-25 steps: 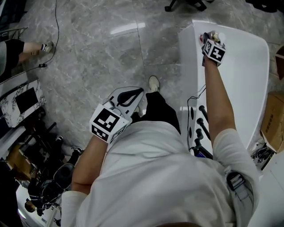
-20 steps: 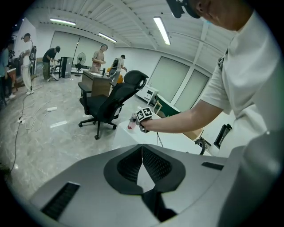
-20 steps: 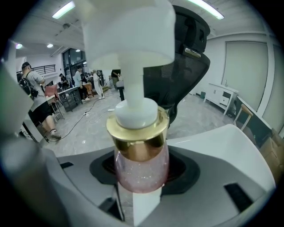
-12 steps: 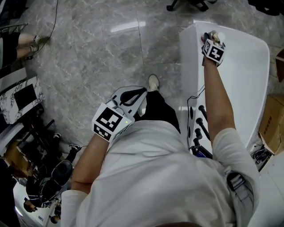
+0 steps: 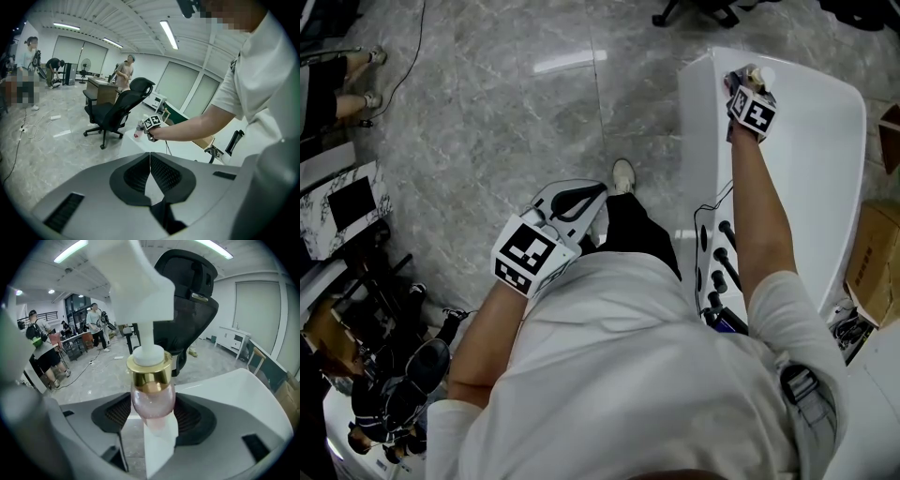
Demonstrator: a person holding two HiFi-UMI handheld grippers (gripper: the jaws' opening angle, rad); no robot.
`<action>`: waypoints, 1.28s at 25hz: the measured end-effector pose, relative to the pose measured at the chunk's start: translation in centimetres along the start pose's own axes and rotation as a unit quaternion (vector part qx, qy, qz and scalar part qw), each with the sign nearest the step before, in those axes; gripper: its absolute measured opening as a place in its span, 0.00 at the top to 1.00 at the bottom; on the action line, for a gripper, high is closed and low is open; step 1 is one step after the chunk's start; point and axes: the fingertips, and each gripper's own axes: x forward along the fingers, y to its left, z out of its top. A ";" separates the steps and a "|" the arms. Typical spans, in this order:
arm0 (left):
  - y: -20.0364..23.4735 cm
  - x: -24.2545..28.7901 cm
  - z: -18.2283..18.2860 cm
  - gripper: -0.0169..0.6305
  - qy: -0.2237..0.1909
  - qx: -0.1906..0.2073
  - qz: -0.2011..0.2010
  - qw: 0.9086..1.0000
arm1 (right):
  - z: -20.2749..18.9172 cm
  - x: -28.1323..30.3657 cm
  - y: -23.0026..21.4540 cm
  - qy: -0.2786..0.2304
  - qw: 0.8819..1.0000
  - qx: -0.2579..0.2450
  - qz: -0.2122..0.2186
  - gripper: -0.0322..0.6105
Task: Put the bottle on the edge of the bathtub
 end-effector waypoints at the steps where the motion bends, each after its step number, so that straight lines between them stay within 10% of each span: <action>1: -0.1 -0.1 0.0 0.95 0.000 0.001 -0.001 1.000 | -0.1 -0.3 0.0 0.000 1.000 0.001 0.000 0.50; 32: -4.7 -8.9 -4.0 0.95 -0.064 0.060 -0.029 0.996 | -7.4 -17.9 7.2 -0.014 0.999 -0.009 0.031 0.53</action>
